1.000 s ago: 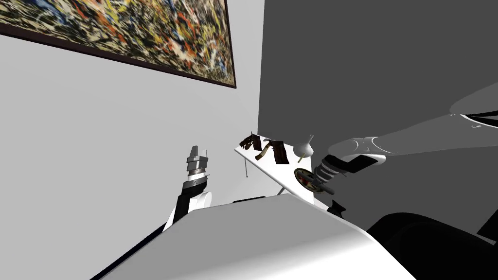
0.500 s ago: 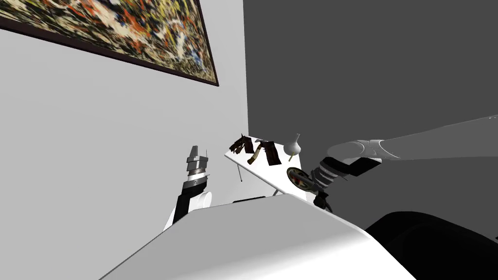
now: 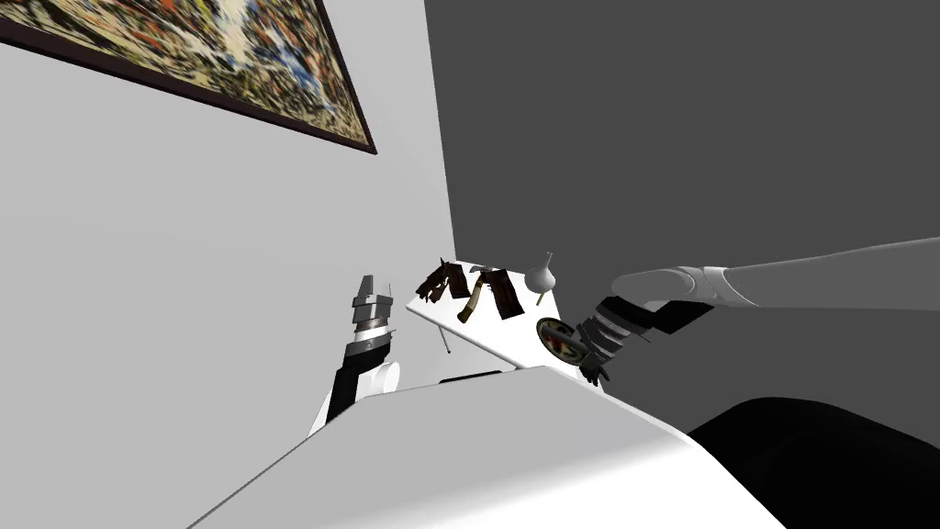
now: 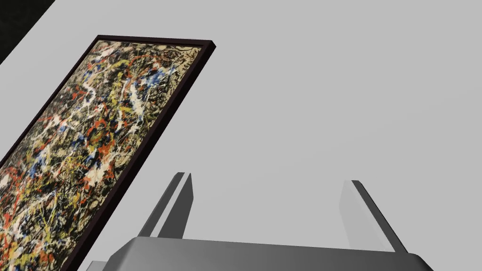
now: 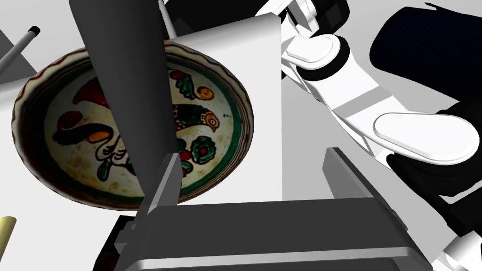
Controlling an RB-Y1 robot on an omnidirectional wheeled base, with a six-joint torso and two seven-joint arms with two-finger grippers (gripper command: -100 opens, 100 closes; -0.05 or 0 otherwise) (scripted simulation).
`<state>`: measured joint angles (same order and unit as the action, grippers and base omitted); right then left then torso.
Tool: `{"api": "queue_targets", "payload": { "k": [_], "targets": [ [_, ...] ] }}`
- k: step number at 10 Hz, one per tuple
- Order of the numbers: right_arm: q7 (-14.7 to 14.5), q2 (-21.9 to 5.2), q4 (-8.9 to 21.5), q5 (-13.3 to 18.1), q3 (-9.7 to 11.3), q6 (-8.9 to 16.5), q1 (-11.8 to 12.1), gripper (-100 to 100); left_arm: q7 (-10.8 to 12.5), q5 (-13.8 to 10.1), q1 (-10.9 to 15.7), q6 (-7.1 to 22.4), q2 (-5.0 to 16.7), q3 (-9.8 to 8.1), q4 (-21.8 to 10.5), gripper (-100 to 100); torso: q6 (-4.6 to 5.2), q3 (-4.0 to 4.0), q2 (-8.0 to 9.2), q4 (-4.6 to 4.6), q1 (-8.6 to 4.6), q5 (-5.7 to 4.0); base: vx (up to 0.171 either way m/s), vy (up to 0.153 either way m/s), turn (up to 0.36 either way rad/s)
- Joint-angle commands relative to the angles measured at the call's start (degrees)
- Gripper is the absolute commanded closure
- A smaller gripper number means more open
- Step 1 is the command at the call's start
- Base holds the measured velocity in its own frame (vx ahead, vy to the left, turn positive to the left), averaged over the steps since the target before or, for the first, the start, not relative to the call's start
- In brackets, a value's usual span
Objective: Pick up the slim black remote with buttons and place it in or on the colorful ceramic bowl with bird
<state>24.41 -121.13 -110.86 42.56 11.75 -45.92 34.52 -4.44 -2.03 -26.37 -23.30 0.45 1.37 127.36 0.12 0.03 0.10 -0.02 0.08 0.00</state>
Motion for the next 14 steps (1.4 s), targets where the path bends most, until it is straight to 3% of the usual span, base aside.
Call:
{"api": "queue_targets", "payload": {
  "k": [1,2,3,4,10,11,14],
  "targets": [
    [0.5,2.9,-2.9,2.9,-0.5,-2.9,-2.9,-100,0.0,0.0,0.0,0.0,0.0,0.0,0.0,0,0.0,0.0,0.0,0.0,0.0,0.0,0.101,0.082,-0.327],
    [0.5,4.9,-4.5,5.2,-0.5,-4.0,-3.4,-100,0.0,0.0,0.0,0.0,0.0,0.0,0.0,0,0.08,-0.04,-0.12,0.0,0.17,0.01,0.101,0.083,-0.329],
    [0.5,6.2,-5.0,6.7,-0.5,-5.7,-5.7,-100,0.0,0.0,0.0,0.0,0.0,0.0,0.0,0,0.04,-0.06,-0.12,-0.02,0.18,0.04,0.089,0.073,-0.289],
    [0.5,6.2,-5.0,8.6,-0.5,-7.1,-6.0,-100,0.0,0.0,0.0,0.0,0.0,0.0,0.0,0,0.03,-0.07,-0.13,-0.02,0.17,0.04,0.069,0.057,-0.225],
    [0.5,6.2,-5.0,9.0,-0.5,-7.1,-6.0,-100,0.0,0.0,0.0,0.0,0.0,0.0,0.0,0,-0.03,0.11,0.19,0.04,-0.21,-0.05,0.014,0.011,-0.044],
    [2.6,8.1,-2.1,6.2,1.5,-9.7,-7.6,-100,0.0,0.0,0.0,0.0,0.0,0.0,0.0,0,-0.01,0.09,0.15,0.04,-0.17,-0.04,-0.135,-0.1,0.375],
    [2.6,8.1,3.2,6.2,1.5,-9.7,-7.6,-100,0.0,0.0,0.0,0.0,0.0,-0.01,0.0,0,-0.08,0.39,0.66,0.15,-0.71,-0.16,-0.14,-0.125,0.464]
  ]
}}
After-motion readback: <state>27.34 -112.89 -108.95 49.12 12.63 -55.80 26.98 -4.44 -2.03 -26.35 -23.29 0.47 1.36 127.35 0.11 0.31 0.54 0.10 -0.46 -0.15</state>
